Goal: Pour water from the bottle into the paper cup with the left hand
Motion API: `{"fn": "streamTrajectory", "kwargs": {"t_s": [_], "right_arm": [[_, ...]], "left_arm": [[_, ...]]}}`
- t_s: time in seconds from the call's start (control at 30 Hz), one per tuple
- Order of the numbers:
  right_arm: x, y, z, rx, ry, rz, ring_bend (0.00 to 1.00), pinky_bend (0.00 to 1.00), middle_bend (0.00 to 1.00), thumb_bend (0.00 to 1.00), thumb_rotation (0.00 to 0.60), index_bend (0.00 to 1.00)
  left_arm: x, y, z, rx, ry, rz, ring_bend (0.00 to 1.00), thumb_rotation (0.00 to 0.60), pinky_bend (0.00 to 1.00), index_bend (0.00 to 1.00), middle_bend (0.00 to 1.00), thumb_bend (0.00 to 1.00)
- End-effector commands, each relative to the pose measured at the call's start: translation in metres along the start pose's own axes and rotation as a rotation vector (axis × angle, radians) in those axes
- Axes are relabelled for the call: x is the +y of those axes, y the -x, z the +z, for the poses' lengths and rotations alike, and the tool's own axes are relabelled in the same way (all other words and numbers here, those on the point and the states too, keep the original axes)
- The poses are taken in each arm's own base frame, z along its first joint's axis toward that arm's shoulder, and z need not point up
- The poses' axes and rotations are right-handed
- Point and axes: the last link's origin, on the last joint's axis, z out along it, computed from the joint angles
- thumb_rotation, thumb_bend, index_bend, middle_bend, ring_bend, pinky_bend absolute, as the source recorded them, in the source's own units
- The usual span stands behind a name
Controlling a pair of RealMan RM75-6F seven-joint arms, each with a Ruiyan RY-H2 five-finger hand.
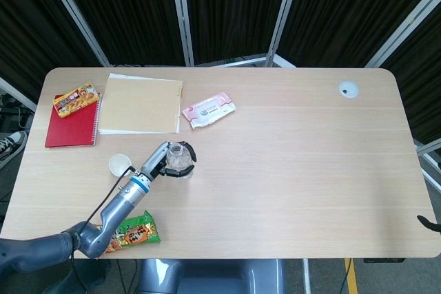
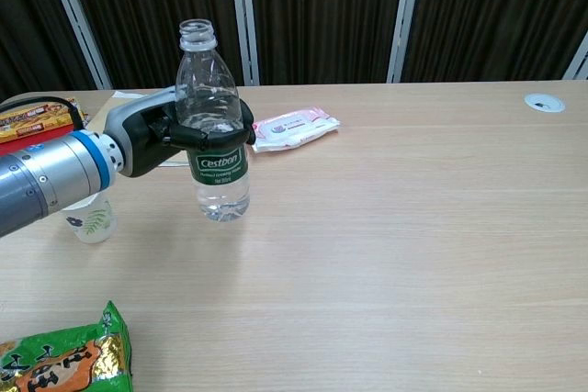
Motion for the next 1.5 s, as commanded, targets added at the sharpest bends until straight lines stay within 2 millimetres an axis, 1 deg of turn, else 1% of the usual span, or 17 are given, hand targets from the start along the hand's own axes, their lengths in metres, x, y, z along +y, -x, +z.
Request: {"fn": "streamTrajectory", "kwargs": {"t_s": [0.03,0.3,0.43,0.57,0.73,0.83,0.9,0.97,1.0,1.1,1.3,1.5], "right_arm": [[0.0,0.001,0.001,-0.002,0.0,0.0,0.0,0.0,0.0,0.0,0.6,0.0],[-0.001,0.002,0.002,-0.008,-0.002,-0.003,0.0,0.0,0.0,0.0,0.6,0.0],[-0.002,0.003,0.002,-0.011,-0.003,-0.005,0.0,0.0,0.0,0.0,0.6,0.0],[-0.002,0.004,0.003,-0.013,-0.002,-0.006,0.0,0.0,0.0,0.0,0.6,0.0],[-0.002,0.005,0.003,-0.015,-0.003,-0.009,0.0,0.0,0.0,0.0,0.6,0.0],[-0.003,0.005,0.003,-0.014,-0.003,-0.009,0.0,0.0,0.0,0.0,0.6,0.0],[-0.003,0.005,0.002,-0.012,-0.003,-0.009,0.0,0.0,0.0,0.0,0.6,0.0],[-0.003,0.005,0.002,-0.01,-0.003,-0.011,0.0,0.0,0.0,0.0,0.6,0.0],[-0.003,0.005,0.002,-0.008,-0.002,-0.011,0.0,0.0,0.0,0.0,0.6,0.0],[-0.003,0.004,0.002,-0.008,-0.003,-0.01,0.0,0.0,0.0,0.0,0.6,0.0],[-0.005,0.004,0.001,-0.006,-0.01,-0.009,0.0,0.0,0.0,0.0,0.6,0.0],[-0.007,0.002,-0.001,-0.001,-0.024,-0.004,0.0,0.0,0.0,0.0,0.6,0.0]], "left_arm": [[-0.014,0.005,0.001,0.019,-0.011,-0.006,0.33,0.6,0.33,0.52,0.5,0.44],[-0.041,0.009,-0.001,0.04,-0.045,0.01,0.33,0.6,0.32,0.52,0.5,0.44],[-0.049,0.011,-0.001,0.039,-0.049,0.016,0.32,0.6,0.32,0.52,0.5,0.42],[-0.053,0.011,-0.003,0.031,-0.045,0.041,0.31,0.6,0.31,0.49,0.48,0.29],[-0.055,0.009,-0.004,0.024,-0.045,0.06,0.28,0.6,0.29,0.46,0.44,0.23],[-0.056,0.009,-0.005,0.013,-0.053,0.069,0.22,0.6,0.24,0.39,0.36,0.17],[-0.057,0.009,-0.007,-0.001,-0.062,0.079,0.15,0.6,0.18,0.29,0.26,0.11],[-0.058,0.008,-0.009,-0.006,-0.064,0.084,0.1,0.598,0.13,0.21,0.19,0.07],[-0.057,0.007,-0.01,-0.007,-0.063,0.085,0.07,0.594,0.1,0.17,0.14,0.06],[-0.056,0.005,-0.013,-0.013,-0.058,0.095,0.03,0.58,0.06,0.1,0.07,0.05],[-0.05,-0.001,-0.022,-0.04,-0.053,0.113,0.0,0.574,0.02,0.01,0.01,0.04],[-0.036,-0.019,-0.037,-0.071,-0.059,0.188,0.0,0.572,0.0,0.0,0.0,0.02]]}}
